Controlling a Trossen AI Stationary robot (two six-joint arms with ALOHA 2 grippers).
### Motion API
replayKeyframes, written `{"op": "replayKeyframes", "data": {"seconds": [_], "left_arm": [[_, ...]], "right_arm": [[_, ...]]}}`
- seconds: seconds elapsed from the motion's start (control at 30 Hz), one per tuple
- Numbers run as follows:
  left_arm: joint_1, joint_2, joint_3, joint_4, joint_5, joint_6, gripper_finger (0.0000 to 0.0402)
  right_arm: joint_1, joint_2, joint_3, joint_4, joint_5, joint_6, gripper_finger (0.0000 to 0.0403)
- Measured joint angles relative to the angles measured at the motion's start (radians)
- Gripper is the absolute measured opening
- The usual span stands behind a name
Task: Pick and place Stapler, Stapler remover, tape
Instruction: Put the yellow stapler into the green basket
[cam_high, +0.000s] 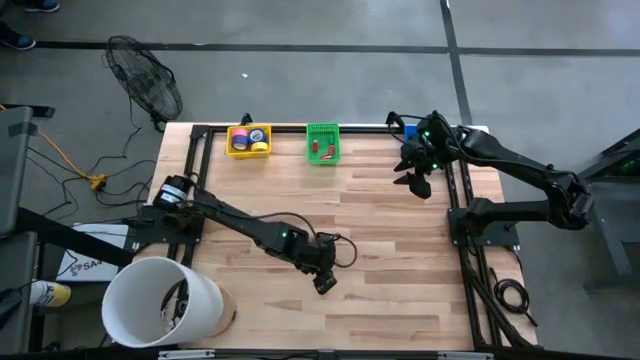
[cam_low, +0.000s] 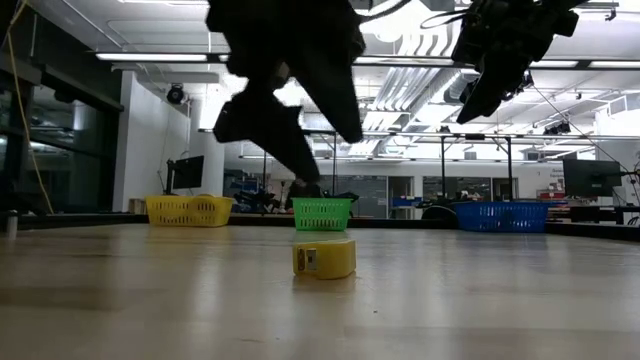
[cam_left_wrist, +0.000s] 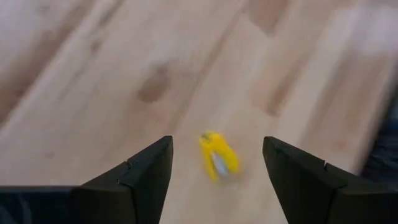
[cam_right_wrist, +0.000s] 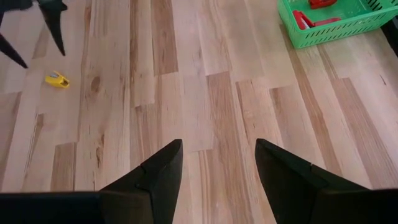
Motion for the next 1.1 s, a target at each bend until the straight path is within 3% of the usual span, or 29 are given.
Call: {"op": "replayKeyframes", "data": {"seconds": [0.1, 0.4, 0.6, 1.1], "left_arm": [[-0.008, 0.043, 0.059, -0.108, -0.045, 0.021, 0.0245], [-0.008, 0.174, 0.27, -0.267, -0.044, 0.078, 0.0245], [-0.008, 0.176, 0.28, -0.298, -0.036, 0.07, 0.0245], [-0.015, 0.231, 0.278, -0.251, 0.095, -0.013, 0.0245]], "right_arm": [[0.0, 0.0, 0.0, 0.0, 0.0, 0.0, 0.0193], [0.0, 0.006, 0.0, -0.003, 0.0, 0.008, 0.0193], [0.0, 0.02, 0.0, -0.004, -0.005, 0.006, 0.0193], [0.0, 0.022, 0.0, -0.005, -0.002, -0.005, 0.0193]]}}
